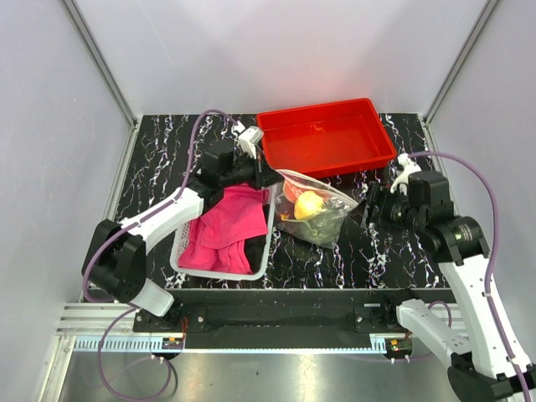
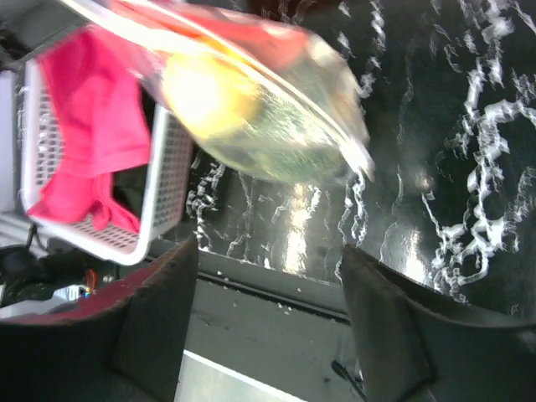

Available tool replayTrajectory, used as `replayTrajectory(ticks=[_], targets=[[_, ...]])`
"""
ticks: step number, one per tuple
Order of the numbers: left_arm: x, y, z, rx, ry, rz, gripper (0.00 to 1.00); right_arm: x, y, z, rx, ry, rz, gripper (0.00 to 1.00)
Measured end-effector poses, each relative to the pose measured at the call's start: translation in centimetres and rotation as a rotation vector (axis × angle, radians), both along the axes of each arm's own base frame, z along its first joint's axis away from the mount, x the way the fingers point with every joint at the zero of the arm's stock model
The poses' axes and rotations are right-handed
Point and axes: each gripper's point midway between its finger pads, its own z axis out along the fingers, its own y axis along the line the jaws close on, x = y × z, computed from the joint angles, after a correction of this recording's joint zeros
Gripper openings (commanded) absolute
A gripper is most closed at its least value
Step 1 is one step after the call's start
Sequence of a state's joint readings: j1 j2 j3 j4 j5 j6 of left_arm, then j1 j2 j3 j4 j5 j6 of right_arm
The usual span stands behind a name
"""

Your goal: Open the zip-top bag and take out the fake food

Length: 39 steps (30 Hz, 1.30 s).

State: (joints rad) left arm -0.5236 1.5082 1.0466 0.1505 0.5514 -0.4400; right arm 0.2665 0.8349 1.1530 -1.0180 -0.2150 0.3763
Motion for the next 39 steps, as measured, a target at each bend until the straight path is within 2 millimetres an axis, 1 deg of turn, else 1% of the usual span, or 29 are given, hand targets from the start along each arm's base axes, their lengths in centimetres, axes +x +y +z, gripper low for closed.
replayTrajectory(ticks=[2, 4, 6, 9, 12, 14, 16, 20, 23, 27, 31, 32, 35, 36, 37, 38, 39], targets=[[-0.3, -0.3, 0.0, 0.002, -0.005, -0.009, 0.00, 0.6, 0.6, 1.0, 0.006, -0.004, 0.033, 0.84], [-0.8, -0.7, 0.1, 0.003, -0.010, -0.023, 0.00, 1.9, 1.6, 2.0, 0.008, -0.010, 0.095, 0.84], [-1.3, -0.9, 0.2, 0.005, -0.017, -0.035, 0.00, 3.0, 2.0, 2.2, -0.004, -0.011, 0.128, 0.84], [-2.0, -0.8, 0.6, 0.007, -0.024, -0.044, 0.00, 4.9, 2.3, 0.5, -0.054, 0.030, 0.160, 0.83], [-2.5, -0.6, 0.7, 0.009, -0.025, -0.049, 0.00, 5.7, 2.5, -0.9, -0.081, 0.065, 0.192, 0.83], [-2.7, -0.6, 0.7, 0.011, -0.023, -0.050, 0.00, 6.0, 2.7, -1.0, -0.079, 0.058, 0.212, 0.82], [-2.8, -0.5, 0.6, 0.012, -0.020, -0.051, 0.00, 6.2, 3.1, -0.7, -0.065, 0.039, 0.230, 0.76], [-3.0, -0.6, 0.5, 0.016, -0.016, -0.054, 0.00, 6.9, 4.3, -0.3, -0.020, 0.017, 0.270, 0.70], [-3.2, -0.8, 0.5, 0.016, -0.015, -0.061, 0.00, 7.4, 5.2, -1.0, -0.002, 0.026, 0.297, 0.69], [-3.4, -1.0, 0.5, 0.015, -0.015, -0.067, 0.00, 7.7, 6.0, -2.6, -0.001, 0.064, 0.321, 0.66], [-3.5, -1.1, 0.5, 0.015, -0.015, -0.070, 0.00, 8.0, 6.5, -3.4, -0.007, 0.079, 0.332, 0.60], [-3.5, -1.1, 0.5, 0.015, -0.015, -0.071, 0.00, 8.1, 6.6, -3.5, -0.011, 0.081, 0.333, 0.55], [-3.6, -1.2, 0.4, 0.015, -0.014, -0.075, 0.00, 8.3, 7.1, -3.9, -0.011, 0.085, 0.342, 0.49], [-3.7, -1.2, 0.3, 0.015, -0.013, -0.077, 0.00, 8.4, 7.2, -4.0, -0.010, 0.087, 0.343, 0.41], [-3.7, -1.2, 0.3, 0.015, -0.012, -0.077, 0.00, 8.5, 7.4, -4.3, -0.010, 0.090, 0.342, 0.38], [-3.7, -1.2, 0.2, 0.016, -0.011, -0.079, 0.02, 8.6, 7.4, -4.5, -0.013, 0.095, 0.334, 0.35], [-3.8, -1.2, 0.2, 0.016, -0.011, -0.079, 0.07, 8.7, 7.4, -4.7, -0.016, 0.098, 0.331, 0.27]])
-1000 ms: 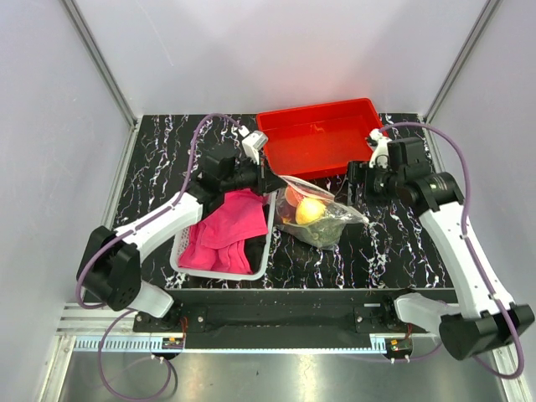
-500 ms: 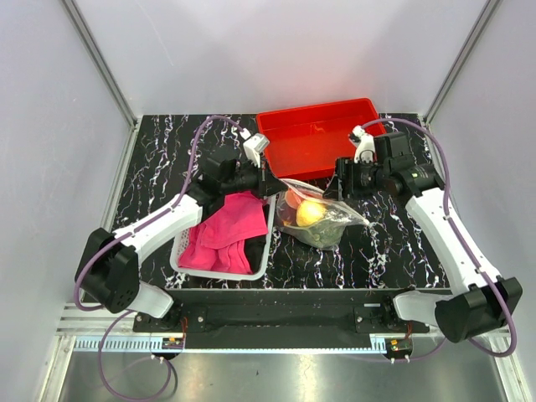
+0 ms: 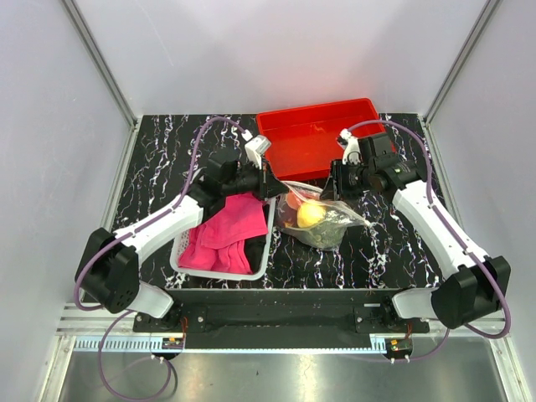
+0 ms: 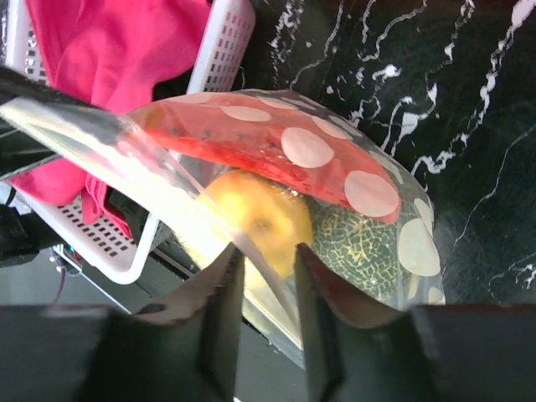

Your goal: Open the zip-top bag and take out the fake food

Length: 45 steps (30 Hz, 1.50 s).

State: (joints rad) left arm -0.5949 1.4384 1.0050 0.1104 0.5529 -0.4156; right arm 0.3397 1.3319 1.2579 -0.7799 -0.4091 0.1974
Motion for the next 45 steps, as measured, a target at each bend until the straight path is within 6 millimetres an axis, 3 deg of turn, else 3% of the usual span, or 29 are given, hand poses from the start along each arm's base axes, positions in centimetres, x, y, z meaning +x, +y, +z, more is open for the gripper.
replayTrajectory(ticks=[1, 3, 4, 6, 10, 15, 19, 22, 25, 28, 31, 36, 40, 45], targets=[[0.0, 0.0, 0.0, 0.000, 0.000, -0.001, 0.21, 0.1, 0.0, -0.2, -0.003, 0.008, -0.013, 0.21], [-0.1, 0.0, 0.0, 0.004, -0.001, 0.001, 0.33, 0.3, -0.2, -0.4, -0.010, 0.017, -0.040, 0.05], [-0.2, 0.0, 0.0, 0.004, 0.004, 0.003, 0.43, 0.3, -0.3, -0.4, -0.008, 0.023, -0.053, 0.00], [-0.4, 0.1, 0.4, 0.005, -0.005, 0.009, 0.48, 0.3, -0.5, -0.4, -0.011, 0.027, -0.082, 0.00], [-1.8, 0.8, 2.1, 0.004, -0.034, 0.029, 0.53, -0.2, -1.3, 0.4, -0.019, 0.023, -0.146, 0.00], [-4.4, 1.2, 6.1, -0.034, -0.129, 0.028, 0.53, -2.2, -2.4, 2.8, 0.009, -0.011, -0.200, 0.00], [-7.2, -0.1, 9.0, -0.080, -0.187, -0.029, 0.53, -4.1, -3.0, 4.6, 0.042, -0.034, -0.225, 0.00], [-8.8, -2.3, 9.9, -0.093, -0.193, -0.087, 0.53, -4.9, -3.2, 4.9, 0.051, -0.029, -0.235, 0.00], [-9.3, -4.4, 9.4, -0.070, -0.169, -0.111, 0.49, -5.1, -3.2, 4.4, 0.053, -0.011, -0.240, 0.00], [-8.7, -5.6, 6.7, 0.005, -0.089, -0.080, 0.47, -5.4, -3.1, 3.6, 0.052, 0.017, -0.239, 0.00], [-7.8, -5.8, 3.5, 0.099, -0.006, -0.040, 0.47, -5.6, -3.1, 3.2, 0.054, 0.026, -0.235, 0.00], [-7.0, -5.2, 0.0, 0.214, 0.068, 0.018, 0.52, -6.1, -3.2, 3.3, 0.062, 0.010, -0.233, 0.00], [-5.5, -5.6, -0.7, 0.254, 0.076, 0.072, 0.52, -6.4, -3.1, 3.1, 0.070, 0.009, -0.226, 0.00], [-2.8, -7.7, -0.3, 0.261, 0.054, 0.117, 0.54, -6.5, -3.1, 3.0, 0.076, 0.009, -0.220, 0.00]])
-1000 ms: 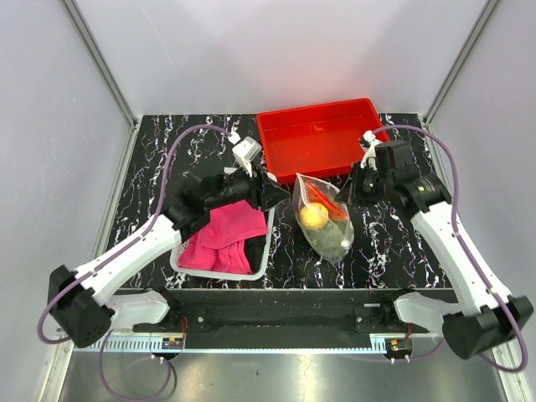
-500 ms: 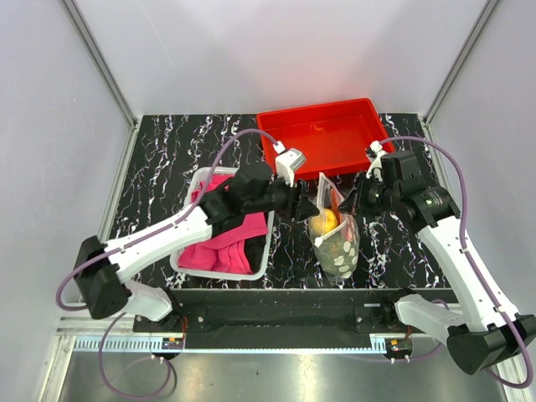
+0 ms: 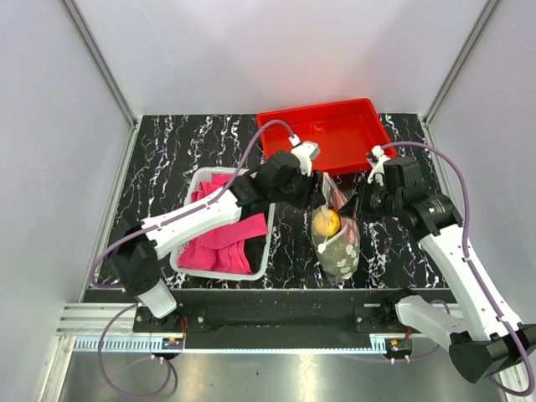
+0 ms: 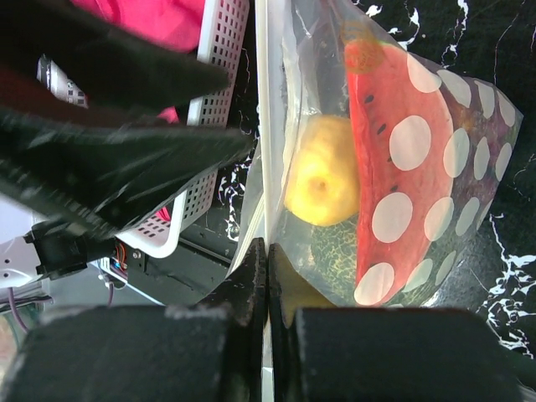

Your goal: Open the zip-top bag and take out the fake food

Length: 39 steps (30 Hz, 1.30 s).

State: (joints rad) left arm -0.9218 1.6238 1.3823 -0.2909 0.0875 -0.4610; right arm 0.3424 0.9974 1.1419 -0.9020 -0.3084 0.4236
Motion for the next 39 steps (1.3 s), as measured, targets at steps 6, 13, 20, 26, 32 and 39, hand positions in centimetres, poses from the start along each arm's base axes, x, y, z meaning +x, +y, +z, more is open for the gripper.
replayTrajectory(ticks=[6, 13, 20, 26, 32, 39], targets=[[2.6, -2.0, -1.1, 0.029, -0.021, 0.031, 0.54, -0.3, -0.1, 0.5, 0.006, -0.023, 0.002, 0.00], [4.2, -2.1, -3.0, 0.090, -0.034, 0.069, 0.17, -0.7, -0.3, 0.7, 0.007, -0.039, 0.005, 0.00], [3.7, -2.5, -2.0, 0.083, -0.013, 0.014, 0.00, -0.5, -0.8, 0.1, -0.020, -0.039, -0.012, 0.00], [1.5, -4.4, 2.8, -0.028, 0.027, -0.140, 0.02, 0.3, -2.4, -1.0, -0.099, -0.043, -0.086, 0.00], [-0.8, -5.3, 5.3, -0.133, 0.112, -0.262, 0.01, 0.5, -3.0, -1.1, -0.125, -0.052, -0.117, 0.00], [-0.8, -4.8, 4.3, -0.123, 0.145, -0.253, 0.02, 0.2, -4.4, -0.3, -0.154, -0.098, -0.168, 0.00]])
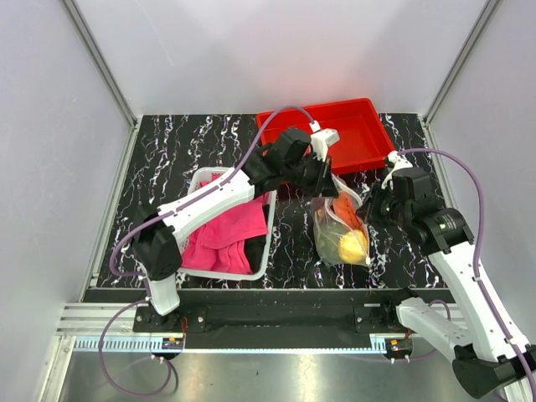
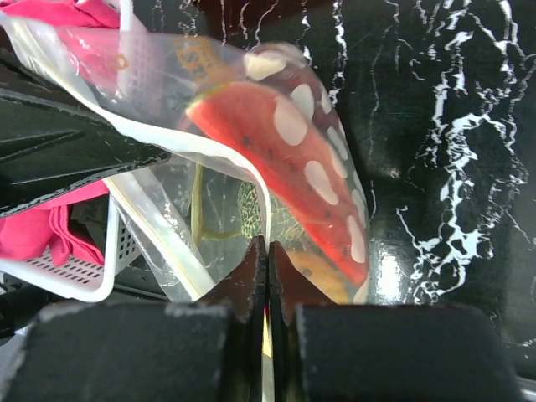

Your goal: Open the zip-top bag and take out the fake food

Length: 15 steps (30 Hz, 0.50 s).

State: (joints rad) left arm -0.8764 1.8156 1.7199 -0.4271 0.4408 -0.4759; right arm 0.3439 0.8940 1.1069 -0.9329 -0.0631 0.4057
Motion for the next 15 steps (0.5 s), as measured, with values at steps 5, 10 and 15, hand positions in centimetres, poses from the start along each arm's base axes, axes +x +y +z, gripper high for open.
replayTrajectory(ticks=[5, 10, 15], targets=[[-0.5, 1.4, -0.9, 0.047, -0.006, 0.005, 0.19, -0.3, -0.5, 0.3, -0.011, -0.011, -0.015, 0.00], [-0.6, 2.8, -0.4, 0.077, -0.043, 0.010, 0.42, -0.6, 0.1, 0.8, 0.013, -0.009, 0.010, 0.00], [-1.9, 3.9, 1.8, 0.078, -0.161, 0.035, 0.45, -0.6, 1.3, 0.8, 0.064, 0.015, 0.051, 0.00]])
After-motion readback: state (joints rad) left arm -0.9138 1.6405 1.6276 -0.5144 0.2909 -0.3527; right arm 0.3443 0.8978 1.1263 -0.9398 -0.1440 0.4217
